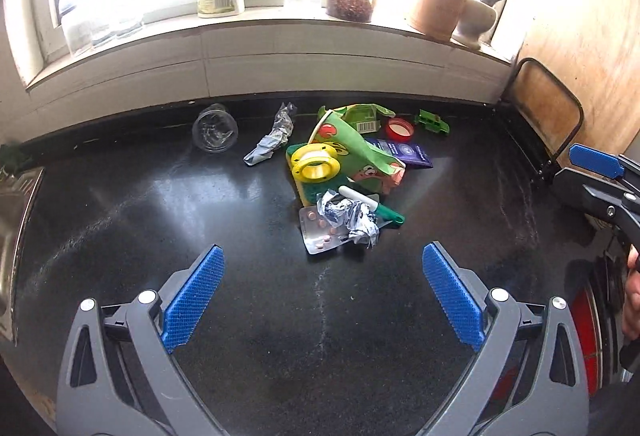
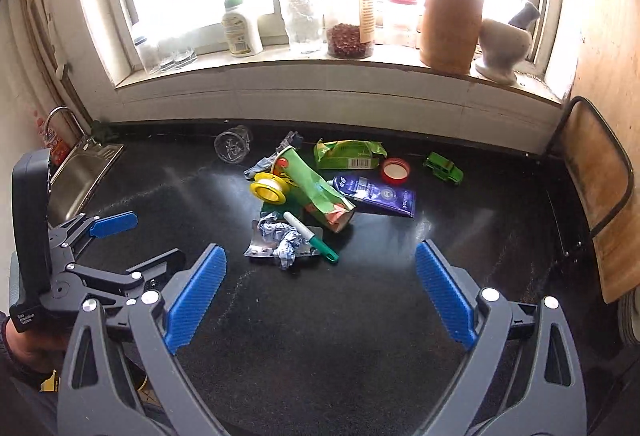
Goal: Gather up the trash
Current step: 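Return both tools to the counter trash pile, then grasp the clear plastic cup with the left gripper while the right grasps the green paper cup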
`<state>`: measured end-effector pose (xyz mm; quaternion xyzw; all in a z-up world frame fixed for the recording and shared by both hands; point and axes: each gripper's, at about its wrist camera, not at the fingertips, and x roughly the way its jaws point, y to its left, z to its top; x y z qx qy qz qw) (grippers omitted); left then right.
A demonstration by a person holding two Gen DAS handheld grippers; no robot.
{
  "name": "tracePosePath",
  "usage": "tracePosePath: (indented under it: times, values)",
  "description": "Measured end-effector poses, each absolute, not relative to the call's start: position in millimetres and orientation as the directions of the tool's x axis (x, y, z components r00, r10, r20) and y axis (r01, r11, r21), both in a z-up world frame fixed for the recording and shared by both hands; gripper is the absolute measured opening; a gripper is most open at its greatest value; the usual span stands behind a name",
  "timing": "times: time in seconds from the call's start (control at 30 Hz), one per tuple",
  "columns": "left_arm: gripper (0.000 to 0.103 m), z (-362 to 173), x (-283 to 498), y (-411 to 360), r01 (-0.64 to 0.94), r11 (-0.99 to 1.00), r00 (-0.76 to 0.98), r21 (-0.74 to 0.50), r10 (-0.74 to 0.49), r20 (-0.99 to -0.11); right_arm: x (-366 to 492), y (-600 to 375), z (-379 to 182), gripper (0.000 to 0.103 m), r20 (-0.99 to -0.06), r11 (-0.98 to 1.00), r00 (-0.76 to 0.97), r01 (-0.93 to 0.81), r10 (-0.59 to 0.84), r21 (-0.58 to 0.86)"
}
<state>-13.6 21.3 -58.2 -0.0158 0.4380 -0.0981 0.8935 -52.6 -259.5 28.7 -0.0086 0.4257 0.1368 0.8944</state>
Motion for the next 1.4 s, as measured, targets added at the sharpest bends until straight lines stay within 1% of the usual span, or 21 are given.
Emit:
tracePosePath:
  times: [0.27, 0.4, 0.53, 0.7, 0.97, 1.07, 1.23, 1.27, 1.33, 1.4]
  values:
    - [0.096, -65, 4, 25, 0.113, 0.988, 0.583, -0.107, -0.153, -0.798, -38, -248, 21, 0.092, -0.771, 0.950, 0.572, -0.279, 0.280, 0.138]
    - [0.096, -70, 16, 36, 0.080, 0.993, 0.578, -0.088, -0.118, -0.808, -18, -241, 11, 0.089, -0.781, 0.940, 0.546, -0.305, 0.304, 0.153]
    - [0.096, -80, 35, 48, 0.057, 0.996, 0.569, -0.066, -0.087, -0.818, 5, -234, -5, 0.088, -0.797, 0.932, 0.518, -0.330, 0.311, 0.149]
    - [0.096, -104, 76, 73, 0.015, 0.999, 0.546, -0.034, -0.037, -0.837, 43, -222, -40, 0.082, -0.840, 0.926, 0.460, -0.357, 0.289, 0.123]
    - [0.096, -147, 162, 113, -0.009, 1.000, 0.526, 0.000, 0.004, -0.850, 91, -207, -90, 0.076, -0.894, 0.920, 0.369, -0.377, 0.255, 0.107]
    - [0.096, -168, 197, 131, -0.039, 0.999, 0.505, -0.007, 0.014, -0.863, 106, -201, -105, 0.074, -0.907, 0.920, 0.340, -0.376, 0.248, 0.111]
    - [0.096, -190, 244, 151, -0.060, 0.998, 0.492, -0.018, 0.014, -0.870, 126, -192, -122, 0.066, -0.920, 0.915, 0.306, -0.387, 0.244, 0.114]
    - [0.095, -193, 251, 152, -0.056, 0.998, 0.494, -0.017, 0.013, -0.869, 129, -190, -125, 0.063, -0.923, 0.912, 0.299, -0.394, 0.243, 0.112]
    - [0.089, -199, 264, 151, -0.036, 0.999, 0.496, -0.019, 0.001, -0.869, 133, -185, -130, 0.058, -0.926, 0.902, 0.289, -0.418, 0.242, 0.106]
    - [0.076, -203, 272, 148, -0.015, 1.000, 0.499, -0.018, -0.008, -0.866, 136, -179, -133, 0.050, -0.930, 0.895, 0.282, -0.436, 0.236, 0.095]
